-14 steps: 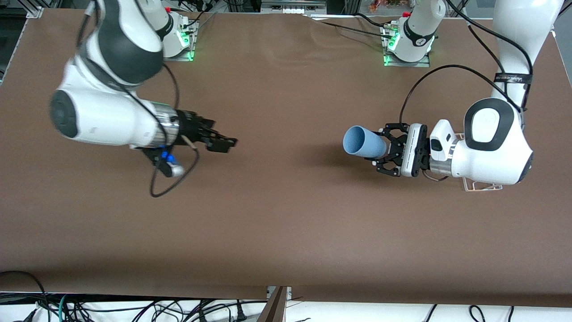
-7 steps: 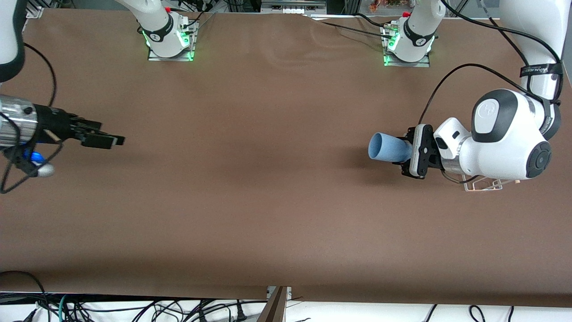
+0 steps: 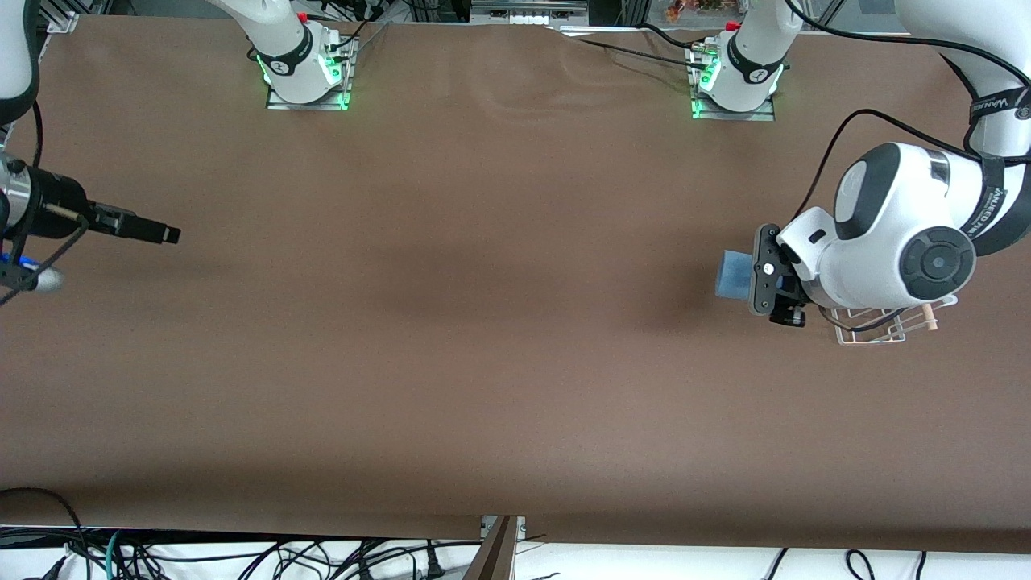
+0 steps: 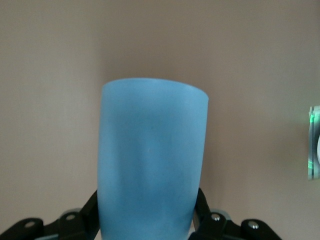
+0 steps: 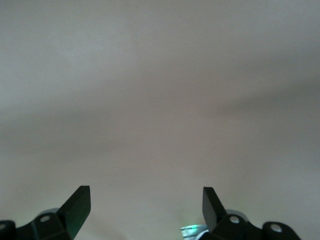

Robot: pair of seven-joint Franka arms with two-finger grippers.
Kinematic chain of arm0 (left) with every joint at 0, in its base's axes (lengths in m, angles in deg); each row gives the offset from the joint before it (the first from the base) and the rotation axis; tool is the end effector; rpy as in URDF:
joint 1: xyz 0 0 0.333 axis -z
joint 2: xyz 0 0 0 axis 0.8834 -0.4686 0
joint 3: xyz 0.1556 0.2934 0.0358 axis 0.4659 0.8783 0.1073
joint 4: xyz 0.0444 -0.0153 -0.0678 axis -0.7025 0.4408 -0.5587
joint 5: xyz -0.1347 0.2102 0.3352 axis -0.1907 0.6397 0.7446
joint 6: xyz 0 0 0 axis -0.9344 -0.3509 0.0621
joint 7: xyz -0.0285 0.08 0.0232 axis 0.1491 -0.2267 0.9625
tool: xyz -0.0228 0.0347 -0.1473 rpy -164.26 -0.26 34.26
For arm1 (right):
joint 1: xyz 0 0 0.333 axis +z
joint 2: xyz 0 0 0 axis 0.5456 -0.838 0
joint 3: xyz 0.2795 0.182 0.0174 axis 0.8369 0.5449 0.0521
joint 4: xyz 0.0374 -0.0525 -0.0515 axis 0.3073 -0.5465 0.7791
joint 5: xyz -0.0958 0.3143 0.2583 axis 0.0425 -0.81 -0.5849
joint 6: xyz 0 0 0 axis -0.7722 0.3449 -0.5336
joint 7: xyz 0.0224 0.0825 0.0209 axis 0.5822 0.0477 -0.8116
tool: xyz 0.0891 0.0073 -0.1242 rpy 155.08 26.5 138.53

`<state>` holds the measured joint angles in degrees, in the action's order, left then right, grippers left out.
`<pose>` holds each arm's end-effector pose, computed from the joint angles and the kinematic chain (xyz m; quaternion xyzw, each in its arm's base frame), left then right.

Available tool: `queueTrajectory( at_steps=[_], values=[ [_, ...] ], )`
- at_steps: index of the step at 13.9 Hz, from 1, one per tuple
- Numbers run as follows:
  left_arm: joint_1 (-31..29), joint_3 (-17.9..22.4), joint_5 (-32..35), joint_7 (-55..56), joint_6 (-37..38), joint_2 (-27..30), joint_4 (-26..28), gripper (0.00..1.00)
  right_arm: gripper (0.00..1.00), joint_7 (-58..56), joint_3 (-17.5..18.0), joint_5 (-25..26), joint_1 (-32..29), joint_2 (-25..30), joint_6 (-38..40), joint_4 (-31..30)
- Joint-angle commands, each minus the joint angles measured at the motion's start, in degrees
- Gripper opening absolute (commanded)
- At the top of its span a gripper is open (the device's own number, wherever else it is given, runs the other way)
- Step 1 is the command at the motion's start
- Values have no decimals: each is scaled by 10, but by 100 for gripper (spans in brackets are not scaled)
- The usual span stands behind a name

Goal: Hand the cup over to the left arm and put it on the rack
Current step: 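Carry the cup toward the rack while the right gripper withdraws, then lower the cup into the wire rack slot with the left gripper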

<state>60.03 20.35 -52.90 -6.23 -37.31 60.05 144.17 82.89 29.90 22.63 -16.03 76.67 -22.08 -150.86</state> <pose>0.6546 -0.0962 0.3659 0.6648 -0.7327 -0.1334 0.0577 0.6103 -0.0026 0.5174 -0.9863 0.1174 0.1041 0.0507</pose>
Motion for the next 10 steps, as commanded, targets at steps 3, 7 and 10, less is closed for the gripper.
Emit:
queueTrajectory(
  at_steps=[3,7,10],
  values=[
    [29,-2,195,90,23,6,23,0,99,-62,182,82,-138,118,-76,-147],
    [39,-3,380,256,37,32,108,0,99,-129,278,122,-218,115,-112,-148],
    [34,-2,490,343,36,33,151,0,99,-121,290,114,-226,113,-125,-145]
  ],
)
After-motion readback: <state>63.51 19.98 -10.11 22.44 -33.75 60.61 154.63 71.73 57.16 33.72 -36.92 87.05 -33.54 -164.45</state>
